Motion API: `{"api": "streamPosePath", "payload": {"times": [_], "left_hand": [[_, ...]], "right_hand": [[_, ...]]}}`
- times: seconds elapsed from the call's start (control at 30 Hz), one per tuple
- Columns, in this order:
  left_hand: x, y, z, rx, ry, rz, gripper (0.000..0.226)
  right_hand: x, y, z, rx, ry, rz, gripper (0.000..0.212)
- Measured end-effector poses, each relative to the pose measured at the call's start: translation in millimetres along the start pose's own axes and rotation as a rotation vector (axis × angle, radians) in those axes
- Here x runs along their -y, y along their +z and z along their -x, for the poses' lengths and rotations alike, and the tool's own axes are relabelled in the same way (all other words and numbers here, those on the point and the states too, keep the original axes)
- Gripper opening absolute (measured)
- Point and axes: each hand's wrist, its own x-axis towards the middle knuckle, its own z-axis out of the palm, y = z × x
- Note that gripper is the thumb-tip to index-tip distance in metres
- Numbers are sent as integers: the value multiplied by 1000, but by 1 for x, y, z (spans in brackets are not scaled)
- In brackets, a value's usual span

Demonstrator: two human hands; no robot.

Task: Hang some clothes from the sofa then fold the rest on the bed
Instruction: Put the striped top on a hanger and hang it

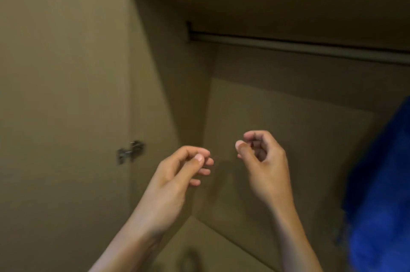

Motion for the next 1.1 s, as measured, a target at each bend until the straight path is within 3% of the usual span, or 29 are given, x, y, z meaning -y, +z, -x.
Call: {"api": "streamPosePath", "payload": {"times": [0.17,0.5,0.63,0.73,1.1], "left_hand": [[-9,-127,77,-290,-12,-77,54],[-43,-358,250,-750,2,-304,56],[-51,-434,297,-832,-40,-343,39],[-61,-481,329,-869,-51,-333,51],[-47,-649,364,-1097,-167,-376,53]], "right_hand": [[25,122,69,286,33,-182,20],[139,361,261,786,80,-479,17],[179,428,316,913,102,-479,16],[201,478,349,977,127,-484,13],[230,677,420,1124,204,-463,6]]}}
